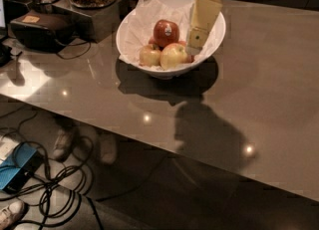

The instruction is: Pick apple from white bowl

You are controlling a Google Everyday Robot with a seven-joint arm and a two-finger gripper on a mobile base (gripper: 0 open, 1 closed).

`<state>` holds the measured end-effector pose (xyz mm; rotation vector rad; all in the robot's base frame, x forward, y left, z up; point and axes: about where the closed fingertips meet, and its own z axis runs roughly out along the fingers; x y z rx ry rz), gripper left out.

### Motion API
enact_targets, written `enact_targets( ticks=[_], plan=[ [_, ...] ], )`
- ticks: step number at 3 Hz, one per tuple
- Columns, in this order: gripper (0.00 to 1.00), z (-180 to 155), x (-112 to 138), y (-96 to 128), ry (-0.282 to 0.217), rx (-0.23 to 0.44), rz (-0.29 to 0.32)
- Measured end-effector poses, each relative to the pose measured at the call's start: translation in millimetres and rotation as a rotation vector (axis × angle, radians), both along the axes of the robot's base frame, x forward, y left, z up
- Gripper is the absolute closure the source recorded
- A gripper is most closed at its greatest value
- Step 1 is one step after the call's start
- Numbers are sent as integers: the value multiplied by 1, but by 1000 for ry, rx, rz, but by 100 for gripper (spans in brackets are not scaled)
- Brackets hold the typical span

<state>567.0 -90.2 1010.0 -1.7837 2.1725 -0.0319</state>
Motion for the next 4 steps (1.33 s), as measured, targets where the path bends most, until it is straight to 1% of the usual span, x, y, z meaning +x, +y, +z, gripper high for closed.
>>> enact_targets(
  ticks=[1,2,3,4],
  plan=[
    [0,6,11,12,-36,20,11],
    [0,4,25,16,-35,81,-22],
    [0,0,47,26,0,126,-44],
    [0,-4,67,36,28,153,-61]
  ],
)
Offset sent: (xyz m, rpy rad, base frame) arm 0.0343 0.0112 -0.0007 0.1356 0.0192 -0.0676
